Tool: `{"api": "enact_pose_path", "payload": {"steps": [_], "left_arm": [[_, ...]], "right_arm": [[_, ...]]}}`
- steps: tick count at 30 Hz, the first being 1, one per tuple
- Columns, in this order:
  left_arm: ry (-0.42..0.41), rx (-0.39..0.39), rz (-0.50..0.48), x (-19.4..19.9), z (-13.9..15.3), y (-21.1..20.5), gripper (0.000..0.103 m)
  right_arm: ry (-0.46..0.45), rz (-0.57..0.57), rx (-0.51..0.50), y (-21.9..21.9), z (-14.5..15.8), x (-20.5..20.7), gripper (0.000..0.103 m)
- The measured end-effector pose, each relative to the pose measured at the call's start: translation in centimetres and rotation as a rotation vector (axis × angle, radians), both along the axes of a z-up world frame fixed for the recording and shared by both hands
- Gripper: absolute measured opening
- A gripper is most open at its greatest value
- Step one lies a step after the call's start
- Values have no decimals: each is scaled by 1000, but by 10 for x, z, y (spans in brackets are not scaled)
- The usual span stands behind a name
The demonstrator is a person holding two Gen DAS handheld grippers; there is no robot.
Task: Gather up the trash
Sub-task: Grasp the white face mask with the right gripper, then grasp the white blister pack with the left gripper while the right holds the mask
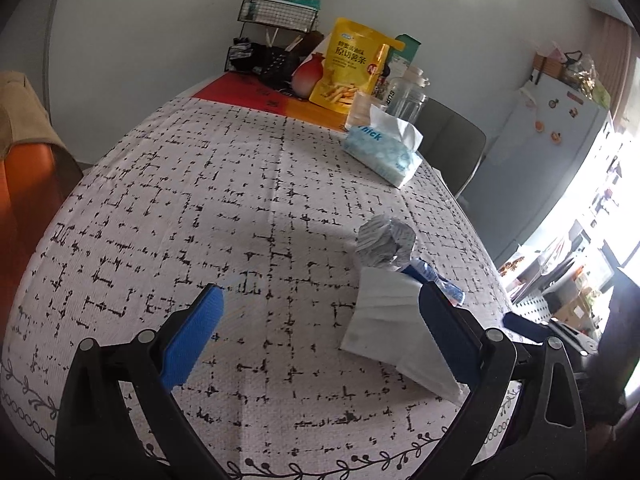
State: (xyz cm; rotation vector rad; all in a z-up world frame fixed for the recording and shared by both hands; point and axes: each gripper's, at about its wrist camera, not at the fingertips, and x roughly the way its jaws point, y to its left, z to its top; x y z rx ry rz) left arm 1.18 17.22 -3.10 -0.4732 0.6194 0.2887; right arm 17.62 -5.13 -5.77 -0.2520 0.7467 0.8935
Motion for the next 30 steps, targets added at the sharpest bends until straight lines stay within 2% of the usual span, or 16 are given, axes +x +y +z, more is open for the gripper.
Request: {"api": "enact_pose_path", "payload": {"steps": [4, 5, 8, 9, 15, 23, 27, 30], "left_arm": [[5, -11, 6, -2, -5, 4, 97], [8, -15, 7, -2, -6, 5, 97], [13, -23, 6, -2, -10, 5, 97], [14, -26, 5, -1, -11, 5, 97], [17, -29, 1, 0, -13, 2, 97], [22, -21, -17, 7, -13, -8, 97], [35, -15, -54, 17, -17, -23, 97], [44, -12, -94, 27, -22, -37, 97]], "right_arm": [[7, 19, -46, 15, -11, 4, 60], [4, 22, -55, 18, -13, 4, 56], [11, 34, -79, 25, -18, 5, 30], [12, 36, -84, 26, -19, 5, 25], [-29, 46, -47, 22, -3, -2, 5], [-81, 27, 34, 3, 32, -10, 4], [-115, -15, 75, -19, 49, -11, 4], [-119, -72, 82, -38, 51, -6, 4]]}}
